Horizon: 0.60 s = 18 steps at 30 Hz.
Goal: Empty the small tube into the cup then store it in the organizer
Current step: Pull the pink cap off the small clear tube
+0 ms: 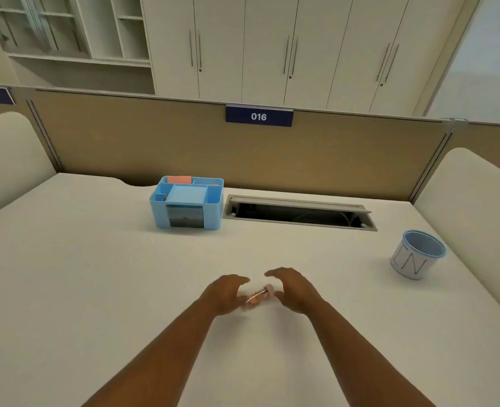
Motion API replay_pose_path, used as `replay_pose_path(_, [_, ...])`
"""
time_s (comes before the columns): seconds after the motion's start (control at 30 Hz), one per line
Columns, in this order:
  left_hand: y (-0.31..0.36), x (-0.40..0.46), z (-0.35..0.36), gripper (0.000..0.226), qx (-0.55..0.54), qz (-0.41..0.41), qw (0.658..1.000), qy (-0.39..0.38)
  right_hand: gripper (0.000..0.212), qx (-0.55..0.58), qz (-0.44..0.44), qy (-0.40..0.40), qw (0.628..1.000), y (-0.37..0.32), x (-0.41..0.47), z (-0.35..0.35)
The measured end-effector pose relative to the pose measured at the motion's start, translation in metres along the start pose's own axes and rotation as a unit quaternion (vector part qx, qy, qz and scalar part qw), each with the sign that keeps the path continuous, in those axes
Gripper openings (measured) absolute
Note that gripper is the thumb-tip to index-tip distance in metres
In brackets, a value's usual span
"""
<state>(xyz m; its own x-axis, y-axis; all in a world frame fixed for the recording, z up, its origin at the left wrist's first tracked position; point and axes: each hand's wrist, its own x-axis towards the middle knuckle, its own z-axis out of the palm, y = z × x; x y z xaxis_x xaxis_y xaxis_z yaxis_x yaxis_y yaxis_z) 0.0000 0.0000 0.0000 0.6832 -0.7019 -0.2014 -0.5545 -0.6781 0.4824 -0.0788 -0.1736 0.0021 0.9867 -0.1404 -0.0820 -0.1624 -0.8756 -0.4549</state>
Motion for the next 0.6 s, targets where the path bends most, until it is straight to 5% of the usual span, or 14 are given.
replay_pose_path(0.2, [0.008, -0.003, 0.022, 0.03, -0.054, -0.013, 0.998, 0.005, 0.038, 0.004, 0.01, -0.046, 0.999, -0.001, 0.003, 0.017])
replay_pose_path(0.33, [0.004, -0.006, 0.032, 0.039, -0.054, -0.007, 0.998, 0.023, 0.03, 0.007, -0.002, -0.018, 1.0, -0.001, 0.005, 0.021])
replay_pose_path(0.47, [0.004, -0.004, 0.028, 0.049, -0.055, -0.009, 0.997, 0.052, 0.02, 0.135, 0.01, 0.016, 0.991, -0.002, 0.01, 0.018])
replay_pose_path(0.6, [0.016, -0.002, 0.017, 0.035, -0.072, 0.041, 0.99, 0.117, 0.024, 0.282, 0.037, 0.009, 0.959, -0.014, 0.017, 0.003])
